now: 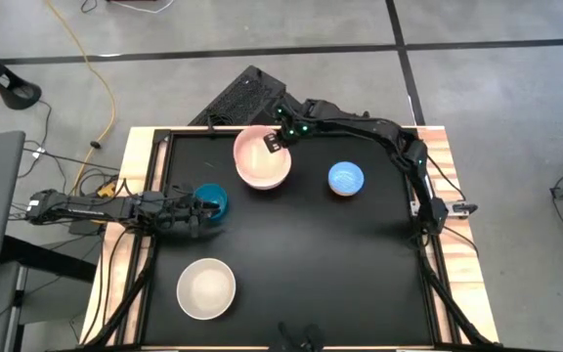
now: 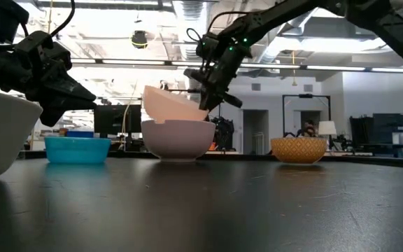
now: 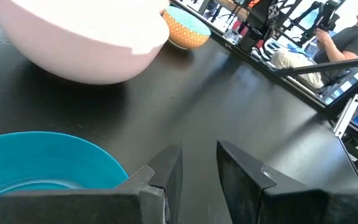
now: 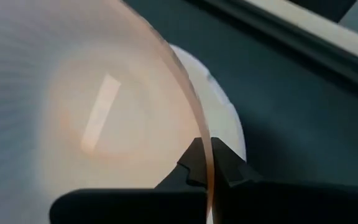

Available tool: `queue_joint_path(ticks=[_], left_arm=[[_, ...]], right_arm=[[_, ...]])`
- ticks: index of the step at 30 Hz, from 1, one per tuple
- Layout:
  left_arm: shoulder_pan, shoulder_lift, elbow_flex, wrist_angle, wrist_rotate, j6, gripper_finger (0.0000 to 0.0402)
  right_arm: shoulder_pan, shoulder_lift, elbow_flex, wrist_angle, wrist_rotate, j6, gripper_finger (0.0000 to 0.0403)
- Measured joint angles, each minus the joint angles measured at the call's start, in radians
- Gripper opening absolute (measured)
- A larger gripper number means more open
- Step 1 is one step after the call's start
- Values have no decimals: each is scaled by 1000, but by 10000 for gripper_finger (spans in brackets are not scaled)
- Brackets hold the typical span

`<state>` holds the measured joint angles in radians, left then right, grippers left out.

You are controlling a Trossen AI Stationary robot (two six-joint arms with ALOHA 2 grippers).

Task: Nest bowls inside each other
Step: Stack the light orange bowl on top of the light purple bowl

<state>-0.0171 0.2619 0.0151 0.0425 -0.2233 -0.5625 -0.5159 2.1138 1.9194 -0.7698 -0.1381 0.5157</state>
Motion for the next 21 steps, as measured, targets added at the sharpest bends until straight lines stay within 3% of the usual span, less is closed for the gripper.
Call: queue_joint_path(ticks=[8, 13, 21], left_arm=[[0, 0, 0, 0, 1, 0, 88], [0, 0, 0, 0, 2, 0, 88], [0, 0, 0, 0, 4, -8, 88]], right_arm=[[16, 2, -8, -11, 39, 0, 33], [42, 2, -9, -19, 141, -13, 72], [45, -1, 4, -33, 162, -57, 156]])
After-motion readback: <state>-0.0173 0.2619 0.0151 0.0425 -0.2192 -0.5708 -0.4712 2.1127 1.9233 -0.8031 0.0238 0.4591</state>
